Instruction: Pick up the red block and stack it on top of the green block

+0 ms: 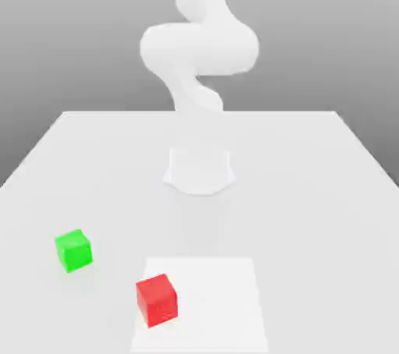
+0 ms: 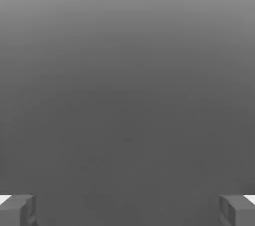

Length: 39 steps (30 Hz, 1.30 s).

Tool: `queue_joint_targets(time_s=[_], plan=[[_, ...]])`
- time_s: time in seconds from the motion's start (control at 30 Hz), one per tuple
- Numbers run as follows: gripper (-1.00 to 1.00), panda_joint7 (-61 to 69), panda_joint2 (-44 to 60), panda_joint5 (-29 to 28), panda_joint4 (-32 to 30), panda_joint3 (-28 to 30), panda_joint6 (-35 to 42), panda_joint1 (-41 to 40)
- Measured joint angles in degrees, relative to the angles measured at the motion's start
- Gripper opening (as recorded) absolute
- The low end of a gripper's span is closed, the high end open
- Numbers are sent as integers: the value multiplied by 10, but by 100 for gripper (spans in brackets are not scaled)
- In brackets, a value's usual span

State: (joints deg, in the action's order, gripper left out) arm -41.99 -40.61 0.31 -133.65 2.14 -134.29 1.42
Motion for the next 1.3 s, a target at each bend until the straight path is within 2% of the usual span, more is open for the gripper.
queue_joint_targets(time_s=[0.3, 0.53, 0.73, 0.9, 0.93, 1.17, 1.3], plan=[[0, 149, 191, 23, -68, 70, -90, 40], [0, 265, 337, 43, -119, 102, -159, 51], [0, 347, 459, 40, -162, 109, -220, 36], [0, 392, 562, 86, -154, 72, -300, 7], [-100, 400, 581, 95, -151, 60, -316, -2], [-100, 400, 584, 96, -150, 57, -318, -5], [-100, 369, 515, 53, -162, 82, -261, 10]])
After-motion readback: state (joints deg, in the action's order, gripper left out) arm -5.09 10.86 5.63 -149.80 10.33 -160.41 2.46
